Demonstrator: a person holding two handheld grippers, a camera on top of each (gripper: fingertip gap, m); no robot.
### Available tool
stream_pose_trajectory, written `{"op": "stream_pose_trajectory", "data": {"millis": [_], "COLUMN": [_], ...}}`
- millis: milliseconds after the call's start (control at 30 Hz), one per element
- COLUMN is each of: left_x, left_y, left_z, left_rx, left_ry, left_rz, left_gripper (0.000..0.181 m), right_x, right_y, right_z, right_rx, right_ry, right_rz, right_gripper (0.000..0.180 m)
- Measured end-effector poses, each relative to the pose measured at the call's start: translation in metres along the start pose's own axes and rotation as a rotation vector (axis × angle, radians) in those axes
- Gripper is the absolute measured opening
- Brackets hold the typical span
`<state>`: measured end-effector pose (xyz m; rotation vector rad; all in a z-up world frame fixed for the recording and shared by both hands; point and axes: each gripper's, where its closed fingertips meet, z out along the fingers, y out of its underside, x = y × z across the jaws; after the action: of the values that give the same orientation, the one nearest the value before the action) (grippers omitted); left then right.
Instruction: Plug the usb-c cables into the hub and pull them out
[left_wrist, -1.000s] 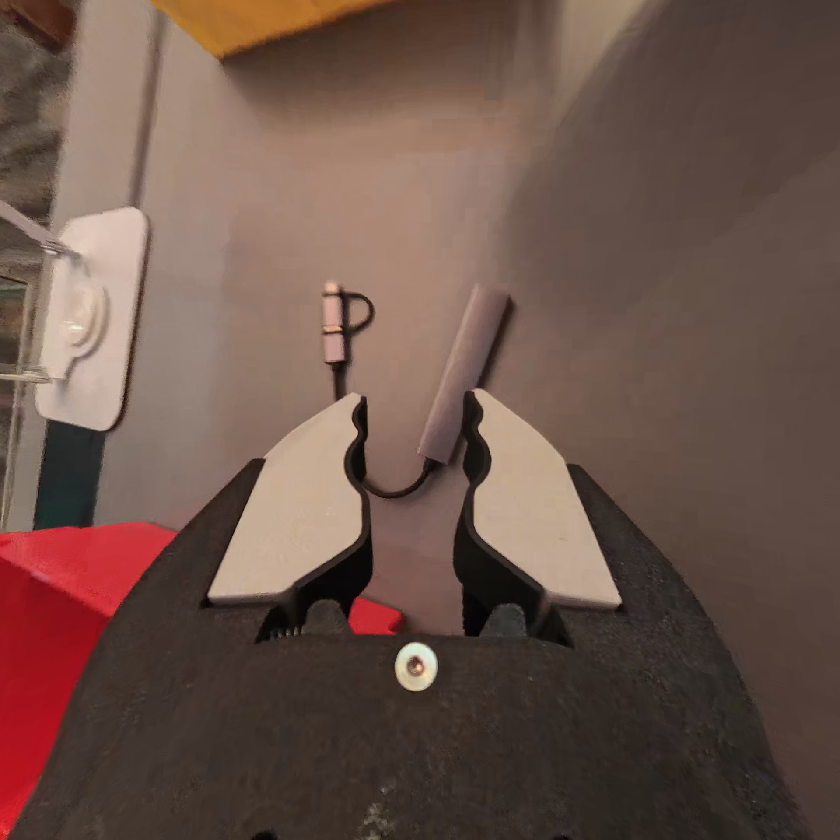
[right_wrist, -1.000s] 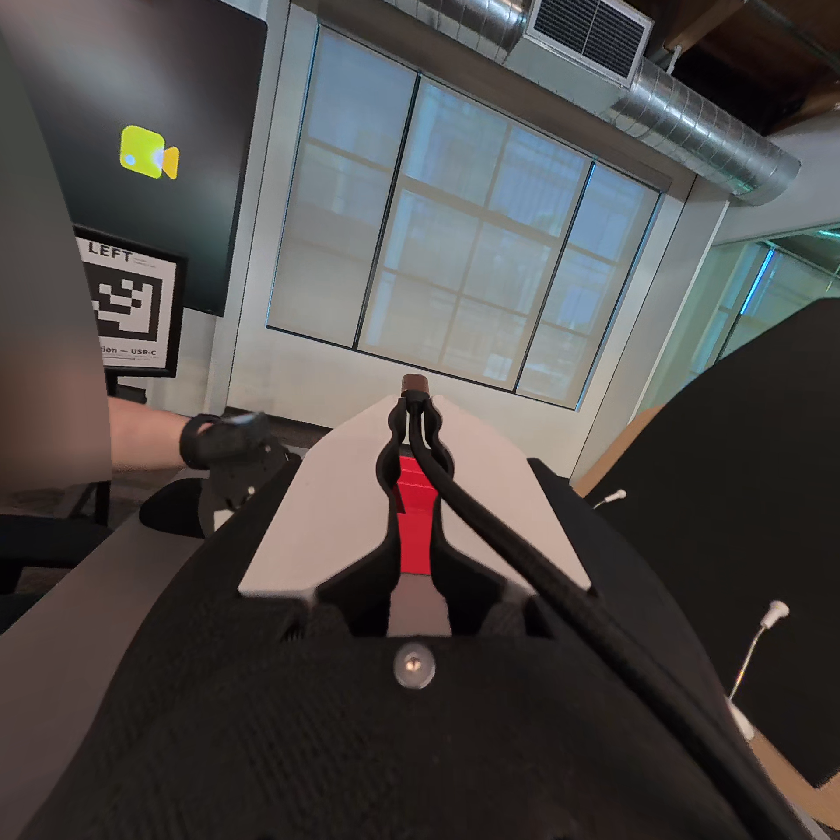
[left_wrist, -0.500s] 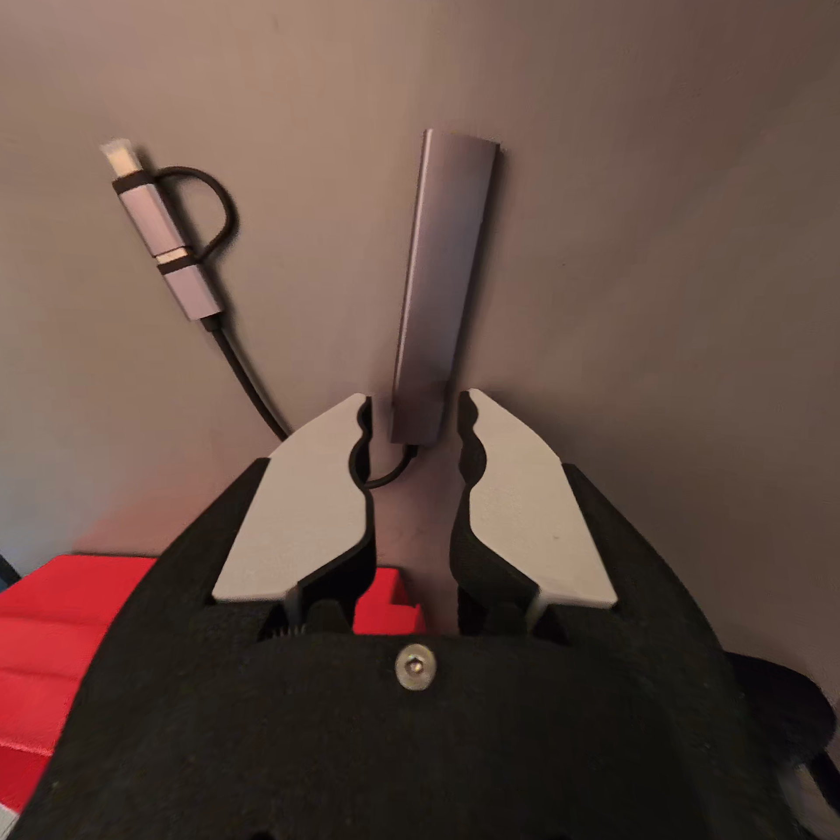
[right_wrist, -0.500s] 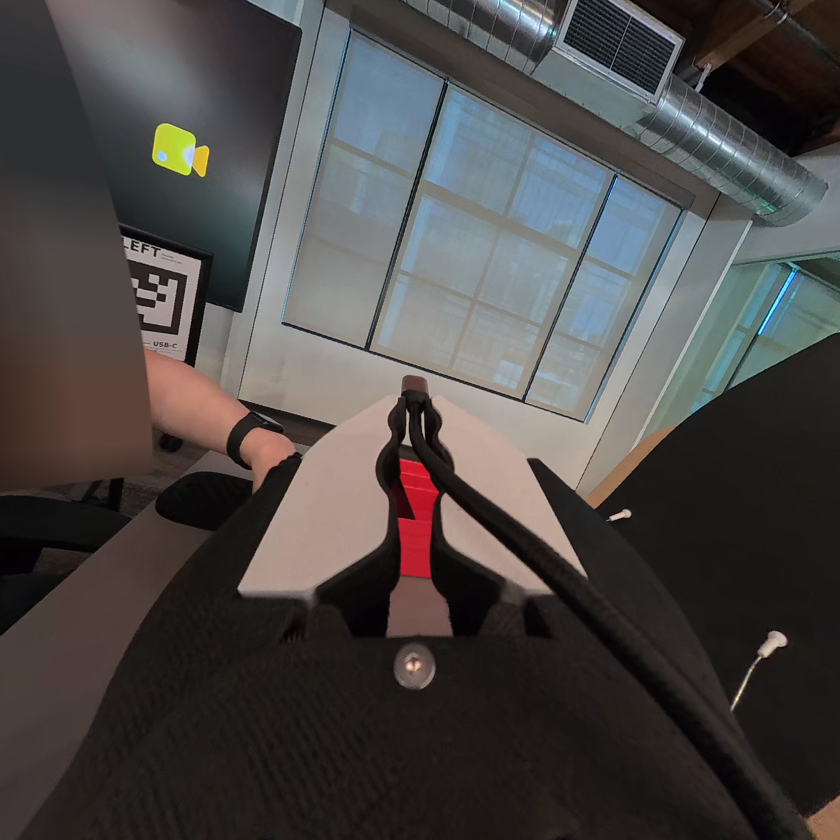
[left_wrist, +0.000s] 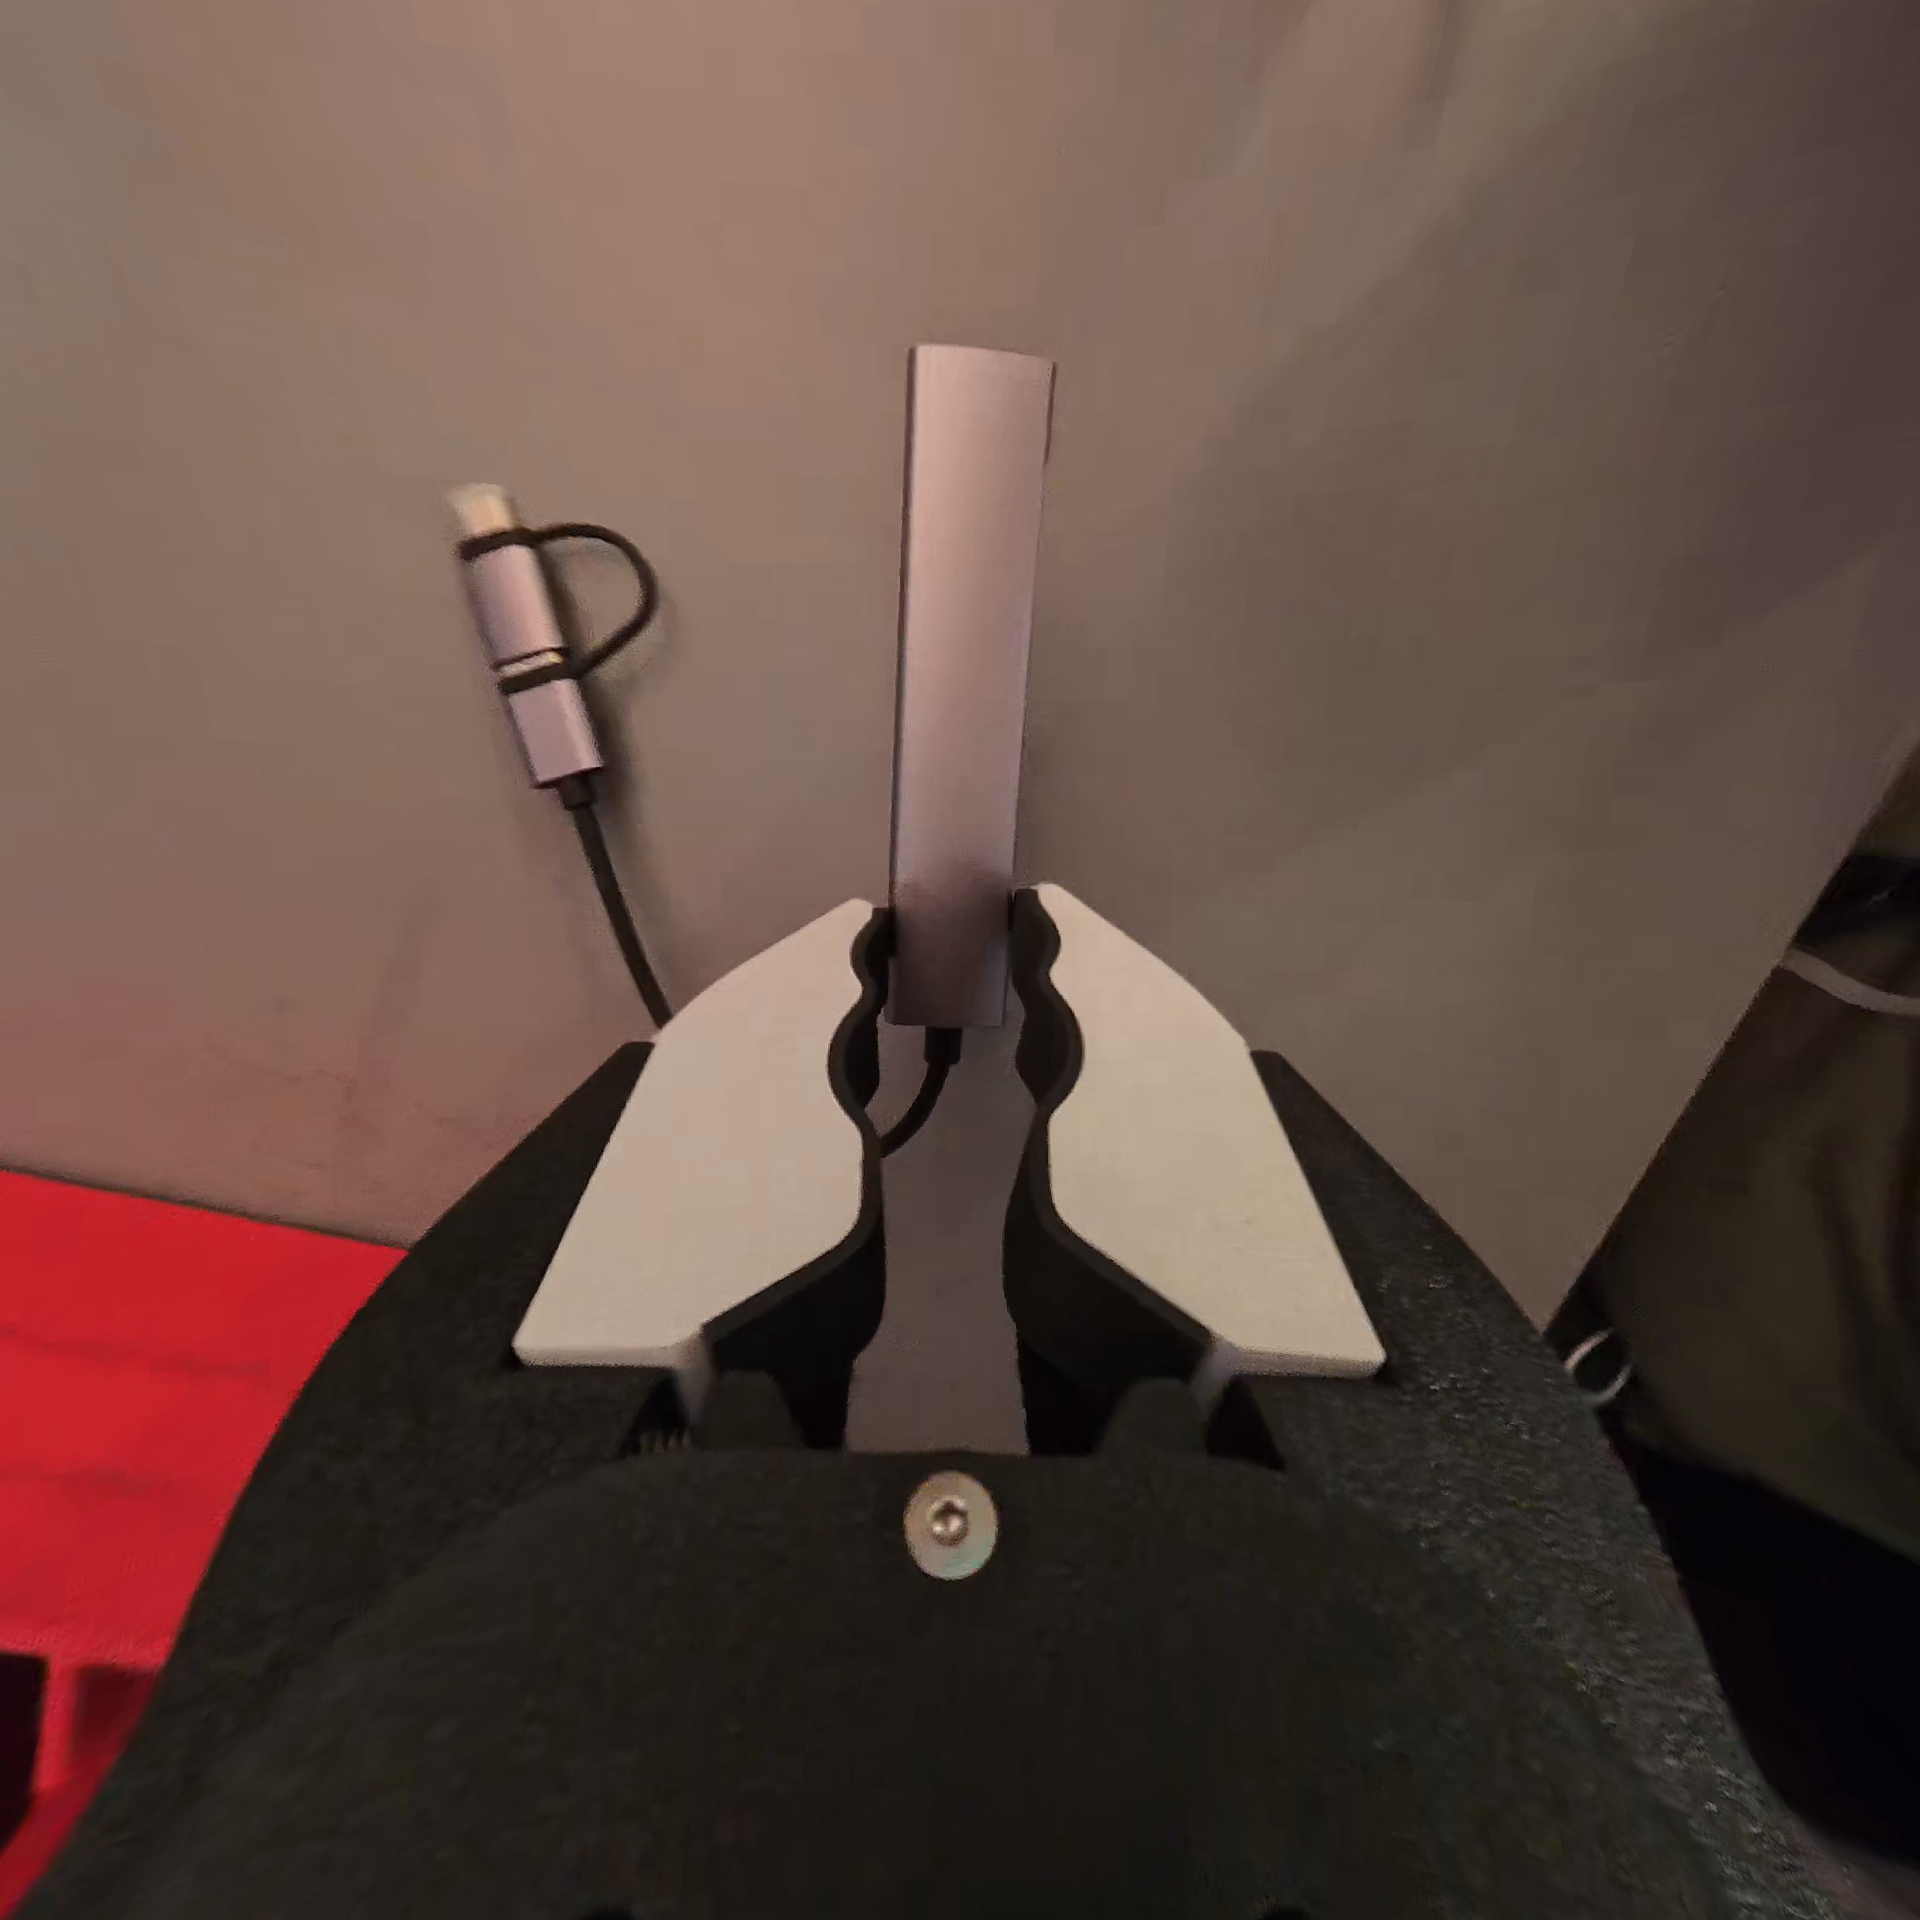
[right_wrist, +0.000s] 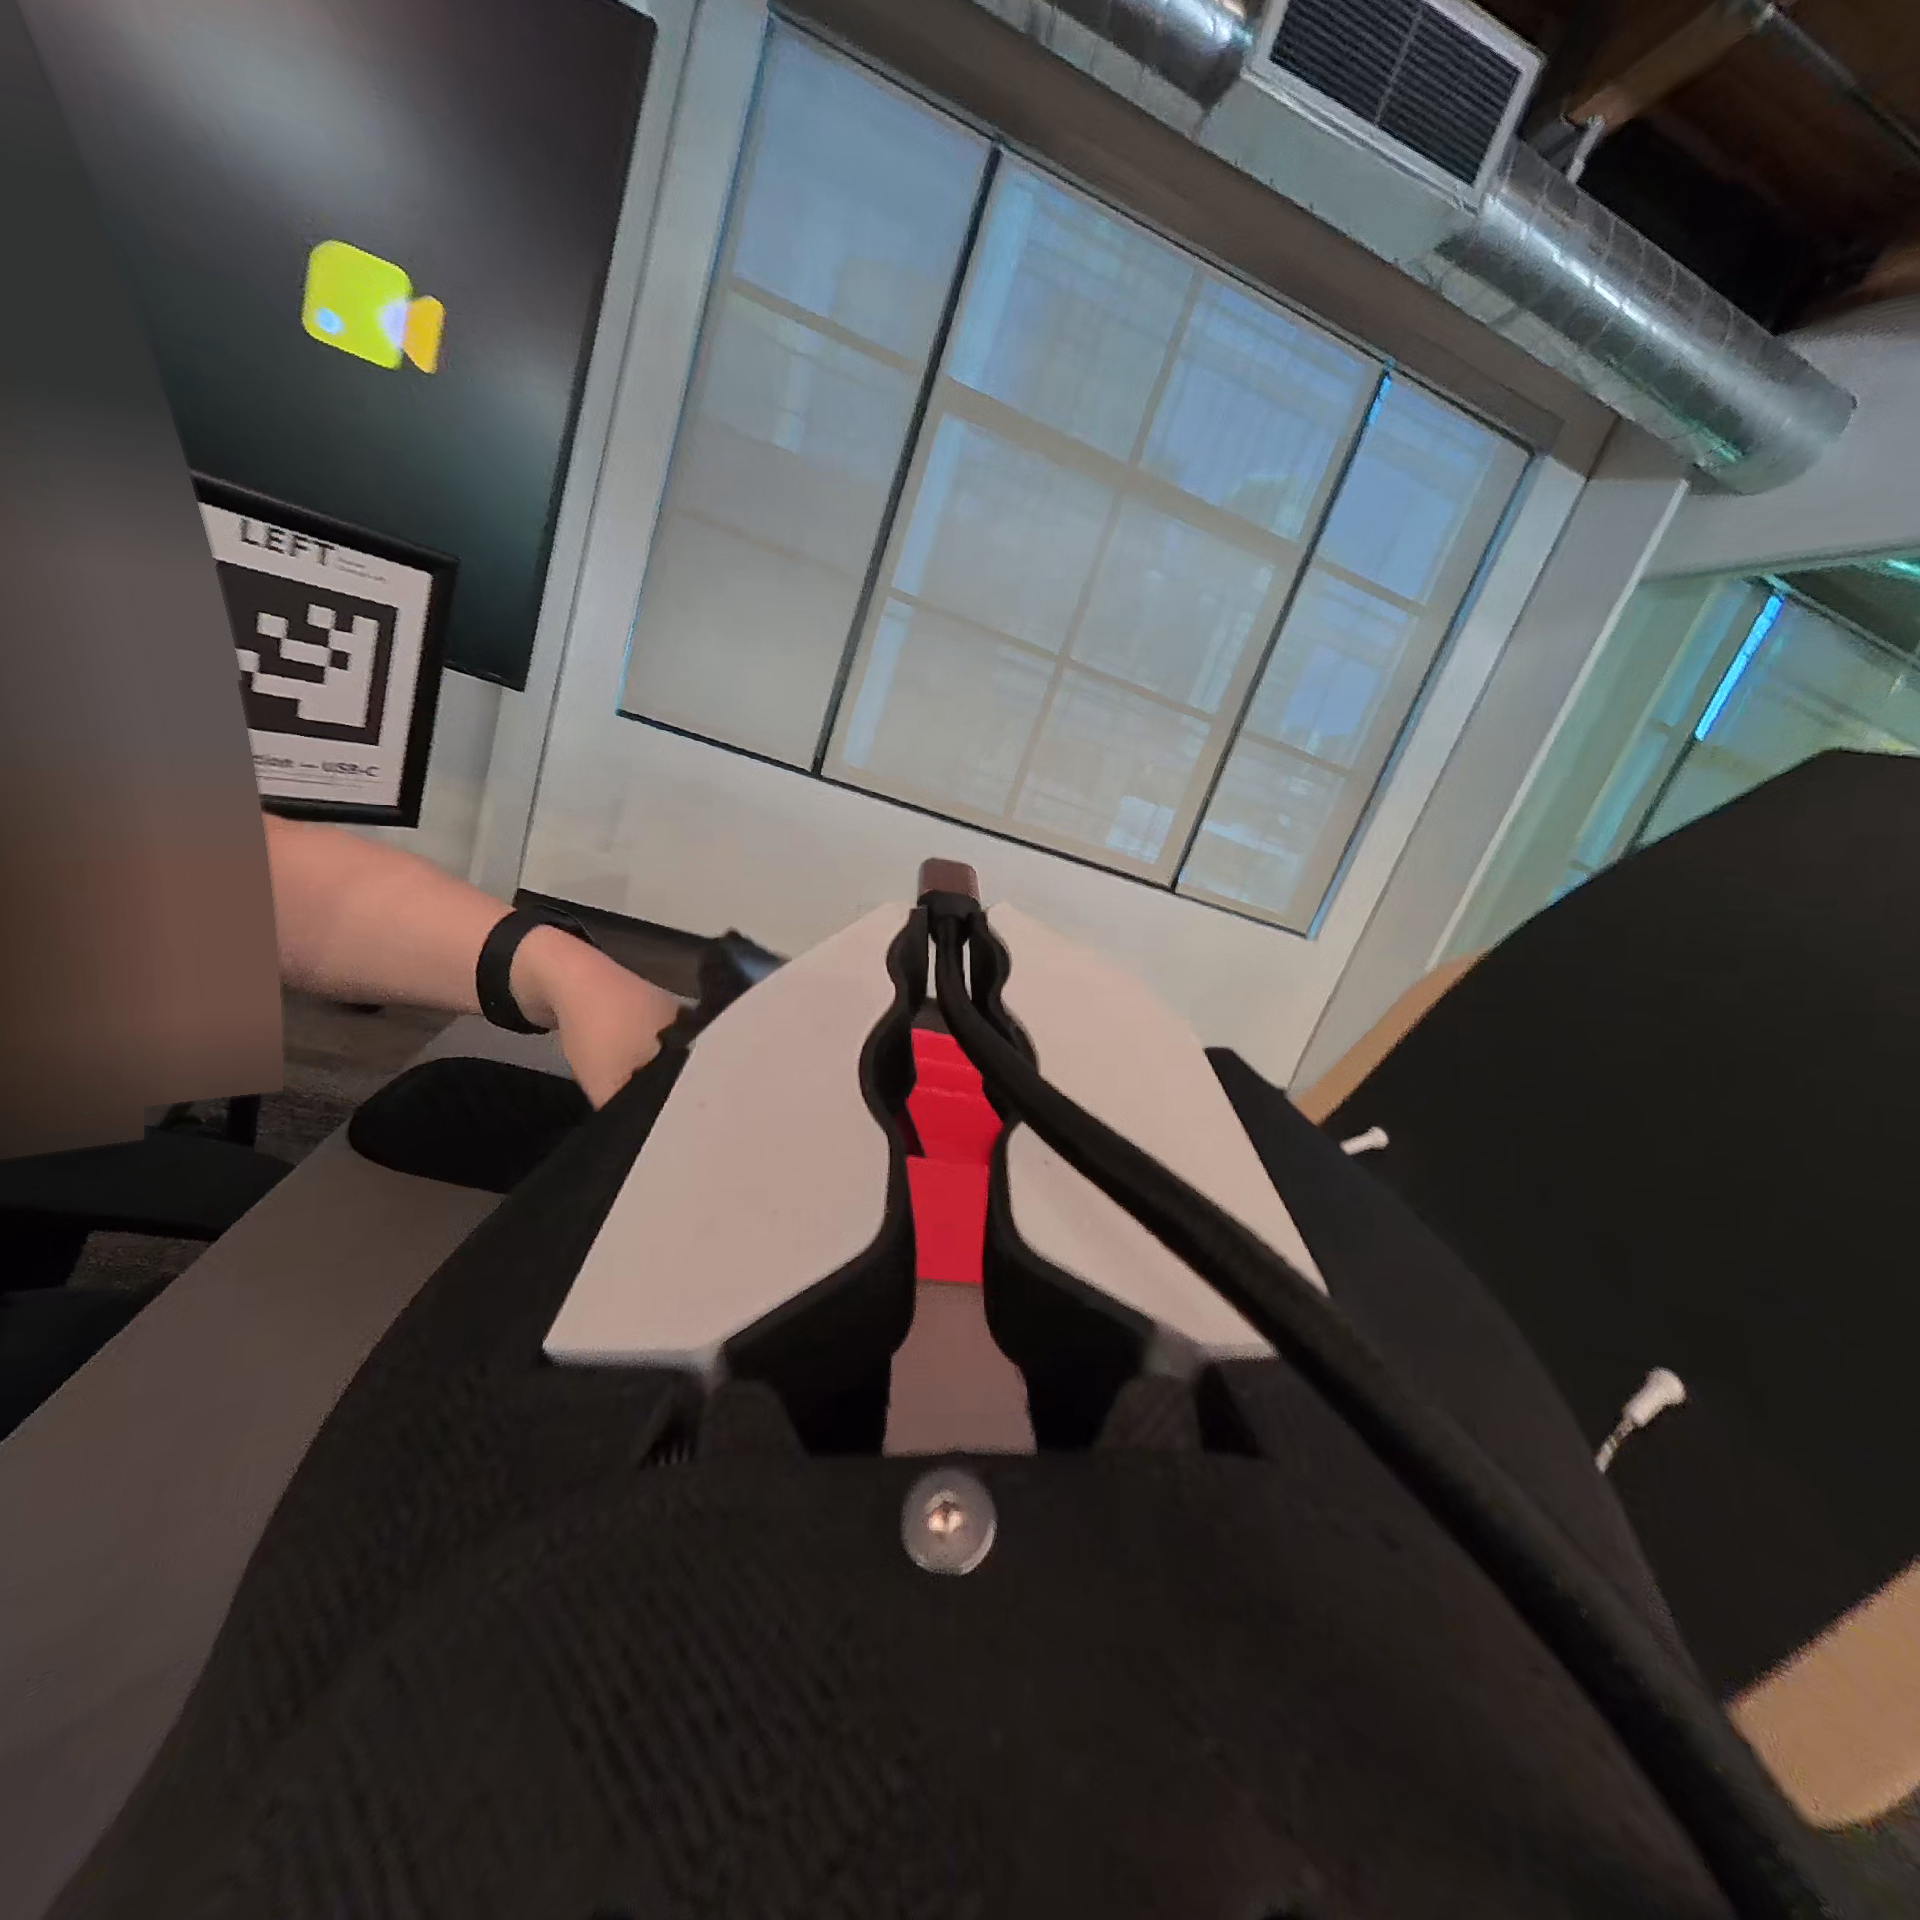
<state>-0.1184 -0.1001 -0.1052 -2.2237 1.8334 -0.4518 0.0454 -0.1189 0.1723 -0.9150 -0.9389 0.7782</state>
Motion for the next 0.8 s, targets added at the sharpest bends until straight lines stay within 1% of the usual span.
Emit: {"op": "stream_pose_trajectory", "data": {"millis": [100,167,300,367,467,500,567,667,800], "left_x": [-0.019,-0.038,-0.06,-0.069,-0.067,-0.065,-0.065,-0.065,-0.064], "left_y": [-0.026,-0.044,-0.092,-0.103,-0.112,-0.112,-0.106,-0.1,-0.094], "left_z": [-0.023,-0.039,-0.068,-0.073,-0.067,-0.062,-0.056,-0.058,-0.065], "left_rx": [0.164,0.271,0.569,0.691,0.844,0.872,0.912,0.925,0.92], "left_ry": [0.011,-0.029,-0.002,0.02,0.153,0.189,0.195,0.131,0.054], "left_rz": [-0.109,-0.144,-0.277,-0.36,-0.464,-0.487,-0.525,-0.513,-0.482], "left_gripper": [0.022,0.022,0.022,0.022,0.022,0.022,0.022,0.022,0.022], "right_x": [0.02,0.036,0.051,0.05,0.042,0.038,0.03,0.017,-0.003], "right_y": [0.018,0.031,0.07,0.087,0.106,0.113,0.127,0.149,0.166], "right_z": [-0.005,-0.011,-0.014,-0.007,0.01,0.017,0.031,0.047,0.062], "right_rx": [-0.129,-0.211,-0.4,-0.457,-0.478,-0.484,-0.495,-0.554,-0.597], "right_ry": [0.095,0.189,0.282,0.283,0.255,0.241,0.217,0.191,0.133], "right_rz": [0.059,0.087,0.111,0.098,0.127,0.139,0.116,0.028,-0.131], "right_gripper": [0.008,0.008,0.008,0.008,0.008,0.008,0.008,0.008,0.008]}}
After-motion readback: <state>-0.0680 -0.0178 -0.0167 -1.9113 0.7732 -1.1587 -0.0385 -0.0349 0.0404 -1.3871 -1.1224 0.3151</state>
